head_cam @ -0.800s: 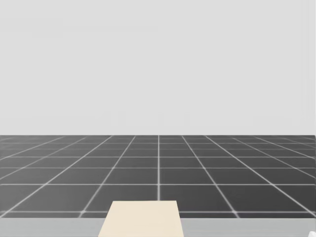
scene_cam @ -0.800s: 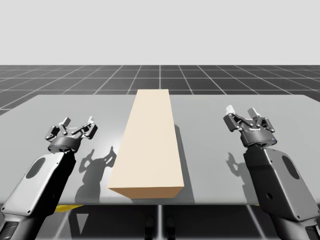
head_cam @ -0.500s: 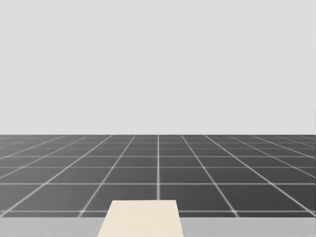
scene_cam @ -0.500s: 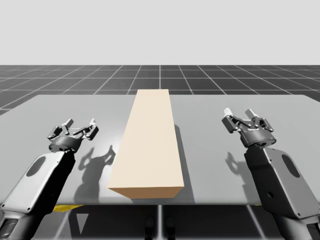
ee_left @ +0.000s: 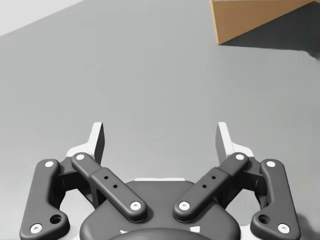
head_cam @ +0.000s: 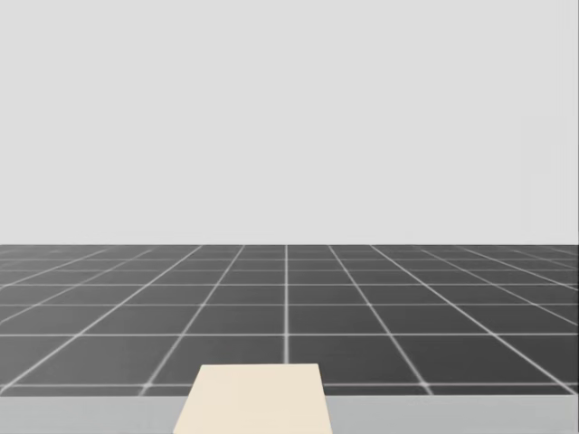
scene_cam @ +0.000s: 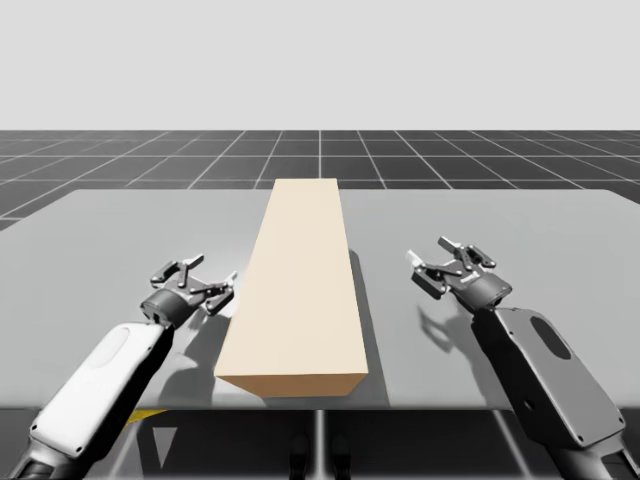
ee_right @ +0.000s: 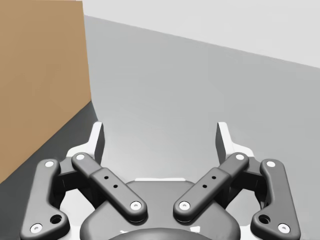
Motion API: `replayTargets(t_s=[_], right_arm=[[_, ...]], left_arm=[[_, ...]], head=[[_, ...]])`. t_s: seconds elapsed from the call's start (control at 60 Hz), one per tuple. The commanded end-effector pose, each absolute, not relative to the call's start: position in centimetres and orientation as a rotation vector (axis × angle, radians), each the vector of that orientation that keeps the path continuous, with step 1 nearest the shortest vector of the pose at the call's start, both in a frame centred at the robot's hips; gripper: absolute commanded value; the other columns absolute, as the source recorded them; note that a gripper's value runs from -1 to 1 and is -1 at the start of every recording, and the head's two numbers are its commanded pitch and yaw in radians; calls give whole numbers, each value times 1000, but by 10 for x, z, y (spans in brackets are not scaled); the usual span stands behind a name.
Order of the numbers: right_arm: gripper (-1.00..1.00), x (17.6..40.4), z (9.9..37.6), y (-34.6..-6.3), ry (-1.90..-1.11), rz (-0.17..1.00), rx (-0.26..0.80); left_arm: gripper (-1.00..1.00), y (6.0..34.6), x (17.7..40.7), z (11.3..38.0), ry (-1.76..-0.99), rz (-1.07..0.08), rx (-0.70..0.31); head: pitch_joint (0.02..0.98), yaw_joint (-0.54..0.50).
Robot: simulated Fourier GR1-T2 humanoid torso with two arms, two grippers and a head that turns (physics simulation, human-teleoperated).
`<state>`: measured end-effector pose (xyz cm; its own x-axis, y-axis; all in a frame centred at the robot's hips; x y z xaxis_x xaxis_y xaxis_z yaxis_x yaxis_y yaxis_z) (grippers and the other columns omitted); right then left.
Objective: Retrieve the object from inside the box.
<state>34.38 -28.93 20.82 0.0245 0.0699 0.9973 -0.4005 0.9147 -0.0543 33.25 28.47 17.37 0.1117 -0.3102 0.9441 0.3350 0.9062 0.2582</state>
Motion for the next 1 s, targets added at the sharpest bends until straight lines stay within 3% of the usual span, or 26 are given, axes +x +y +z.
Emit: replayTargets(t_s=[0.017, 0.183, 0.3, 0.45, 0.533, 0.7, 0.817, 1.0], right_arm=[[-1000, 330, 198, -266, -1479, 559, 359], [-1000, 320, 196, -256, -1499, 689, 394], [-1000, 316, 193, -256, -1516, 714, 399], [-1000, 312, 189, -256, -1533, 725, 403], [-1000, 312, 187, -255, -1536, 728, 398], [-1000, 309, 186, -253, -1542, 737, 408], [-1000, 308, 184, -252, -1547, 732, 410], [-1000, 305, 183, -250, -1564, 716, 409]], left_arm=[[-1000, 244, 312, 169, -1389, -669, -120], [-1000, 208, 293, 169, -1393, -794, -220], [-1000, 179, 279, 163, -1371, -876, -272], [-1000, 161, 272, 167, -1384, -866, -342], [-1000, 159, 277, 170, -1397, -859, -385], [-1000, 154, 298, 166, -1352, -874, -513], [-1000, 147, 316, 162, -1325, -845, -529], [-1000, 146, 334, 160, -1335, -818, -474]], head=[[80, -10], [78, -14], [74, -23], [69, -28], [66, -27], [64, -25], [70, -17], [80, -13]])
